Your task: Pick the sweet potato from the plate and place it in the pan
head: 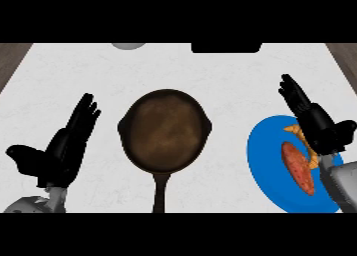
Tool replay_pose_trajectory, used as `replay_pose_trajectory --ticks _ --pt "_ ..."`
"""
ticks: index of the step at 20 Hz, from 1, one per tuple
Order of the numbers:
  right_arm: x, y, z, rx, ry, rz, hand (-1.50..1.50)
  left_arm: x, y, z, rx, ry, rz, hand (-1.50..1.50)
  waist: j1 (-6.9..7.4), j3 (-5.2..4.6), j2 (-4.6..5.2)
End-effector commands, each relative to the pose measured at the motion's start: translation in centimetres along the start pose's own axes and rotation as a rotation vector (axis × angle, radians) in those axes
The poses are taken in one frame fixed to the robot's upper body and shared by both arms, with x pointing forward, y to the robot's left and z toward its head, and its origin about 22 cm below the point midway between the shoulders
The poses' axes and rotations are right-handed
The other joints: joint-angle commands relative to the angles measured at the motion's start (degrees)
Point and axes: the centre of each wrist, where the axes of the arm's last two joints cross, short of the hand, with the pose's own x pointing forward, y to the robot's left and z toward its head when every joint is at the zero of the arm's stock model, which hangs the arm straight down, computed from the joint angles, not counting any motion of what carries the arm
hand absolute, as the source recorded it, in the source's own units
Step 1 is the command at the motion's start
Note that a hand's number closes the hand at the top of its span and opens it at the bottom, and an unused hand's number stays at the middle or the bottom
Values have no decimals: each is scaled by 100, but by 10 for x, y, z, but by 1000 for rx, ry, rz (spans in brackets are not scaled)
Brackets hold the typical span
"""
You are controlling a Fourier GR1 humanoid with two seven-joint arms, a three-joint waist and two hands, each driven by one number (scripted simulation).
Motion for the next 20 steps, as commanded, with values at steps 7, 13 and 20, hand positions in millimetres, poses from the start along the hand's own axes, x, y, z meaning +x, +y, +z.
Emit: replay_pose_trajectory --ticks 7,13,20 --pt "24 -96 19 -77 173 459 -150 -29 47 17 61 100 -321 0 13 -112 223" --pt "0 -139 92 -497 473 123 -150 -52 60 41 104 164 -367 0 -193 -39 122" --pt "47 -163 93 -220 567 450 -150 -34 61 31 67 150 -355 0 -4 -32 160"
